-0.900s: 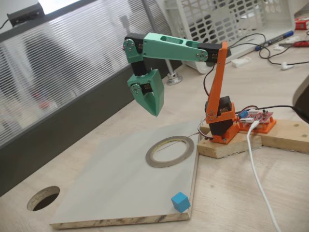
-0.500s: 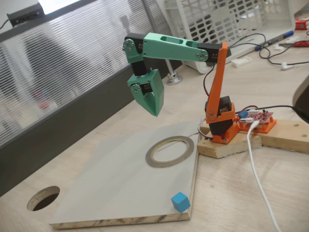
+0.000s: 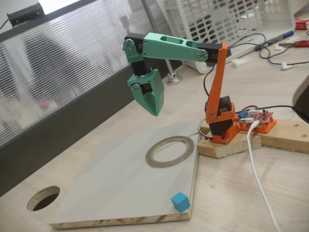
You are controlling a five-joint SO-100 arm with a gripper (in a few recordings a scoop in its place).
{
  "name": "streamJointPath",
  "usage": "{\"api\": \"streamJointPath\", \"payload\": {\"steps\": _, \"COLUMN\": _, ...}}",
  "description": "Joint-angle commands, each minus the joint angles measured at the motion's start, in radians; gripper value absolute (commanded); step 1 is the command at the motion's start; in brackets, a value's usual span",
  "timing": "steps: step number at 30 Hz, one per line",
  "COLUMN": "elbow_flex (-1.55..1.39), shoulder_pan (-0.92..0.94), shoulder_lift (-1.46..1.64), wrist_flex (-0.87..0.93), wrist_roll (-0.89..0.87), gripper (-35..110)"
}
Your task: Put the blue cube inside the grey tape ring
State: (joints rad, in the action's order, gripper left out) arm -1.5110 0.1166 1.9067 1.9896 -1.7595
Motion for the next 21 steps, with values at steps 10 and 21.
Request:
{"api": "streamJointPath", "payload": {"steps": 10, "elbow_flex": 0.009, "shoulder_pan": -0.044, "shoulder_lift": 0.021, "wrist_flex": 0.02, "wrist_roll": -0.008, "gripper": -1}}
{"api": "streamJointPath", "payload": {"steps": 21, "elbow_flex": 0.009, "shoulder_pan": -0.681, "shoulder_lift": 0.0, "wrist_flex": 0.02, "wrist_roll": -0.008, "gripper": -1}}
